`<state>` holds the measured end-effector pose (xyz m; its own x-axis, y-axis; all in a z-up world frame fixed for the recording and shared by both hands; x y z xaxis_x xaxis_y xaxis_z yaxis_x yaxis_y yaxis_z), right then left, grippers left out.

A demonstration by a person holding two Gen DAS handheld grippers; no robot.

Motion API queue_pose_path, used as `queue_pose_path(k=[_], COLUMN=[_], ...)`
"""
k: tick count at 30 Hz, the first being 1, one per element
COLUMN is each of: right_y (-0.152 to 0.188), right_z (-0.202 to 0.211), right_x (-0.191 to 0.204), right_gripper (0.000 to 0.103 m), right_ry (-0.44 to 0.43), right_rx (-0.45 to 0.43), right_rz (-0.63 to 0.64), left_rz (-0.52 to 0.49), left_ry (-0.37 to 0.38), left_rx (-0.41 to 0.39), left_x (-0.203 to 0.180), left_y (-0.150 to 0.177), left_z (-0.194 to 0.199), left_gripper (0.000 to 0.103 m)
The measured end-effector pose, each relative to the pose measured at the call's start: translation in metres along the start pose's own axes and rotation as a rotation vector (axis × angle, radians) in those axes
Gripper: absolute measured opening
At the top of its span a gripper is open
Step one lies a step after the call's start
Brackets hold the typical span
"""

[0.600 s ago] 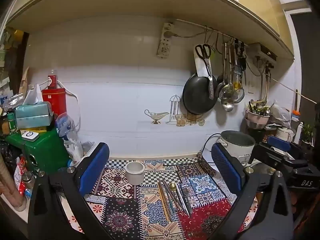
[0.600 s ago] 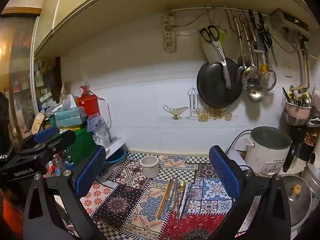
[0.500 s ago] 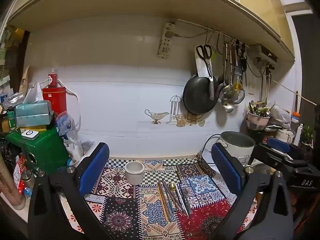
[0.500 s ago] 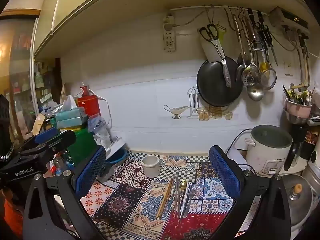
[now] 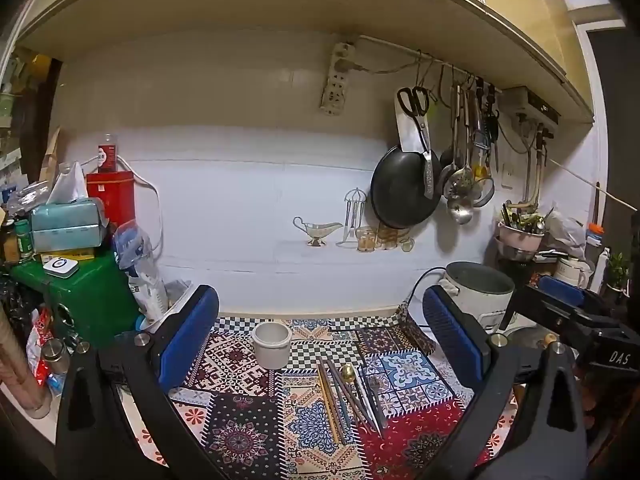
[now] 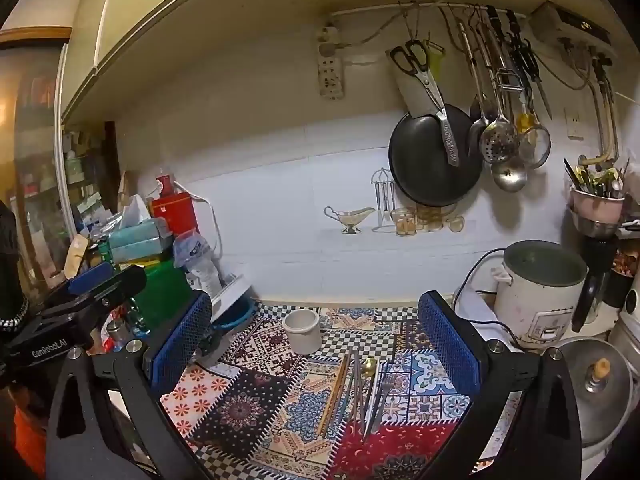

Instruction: Organize utensils

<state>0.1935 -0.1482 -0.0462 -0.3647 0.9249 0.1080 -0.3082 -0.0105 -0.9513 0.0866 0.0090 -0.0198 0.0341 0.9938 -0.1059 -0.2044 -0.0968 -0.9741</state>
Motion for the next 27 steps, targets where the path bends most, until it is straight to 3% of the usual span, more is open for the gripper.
queue_pose_path(k=[27], right_y=[-0.003], right_z=[-0.009], right_x=[0.003], right_gripper=[0.103], right_ry=[-0.003], right_rx=[0.003], right_rz=[0.007], left_rz=[-0.013], left_ry=[0.043], left_rx=[0.019], left_x=[0.002], left_y=[0.005], left_z=[-0.013], left_gripper=[0.103])
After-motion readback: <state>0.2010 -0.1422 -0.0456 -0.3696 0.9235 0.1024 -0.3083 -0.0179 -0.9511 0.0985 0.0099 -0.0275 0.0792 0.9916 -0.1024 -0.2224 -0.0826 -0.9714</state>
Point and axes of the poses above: each gripper's, at about its wrist camera, not at the fingertips, and z roughly against the way its jaws point, x to its left, y to its underside, the point moved 8 cm from there along -z, roughly the way its jaws point, and after that the axes turned 4 degrees about y, right-handed, at the moved point
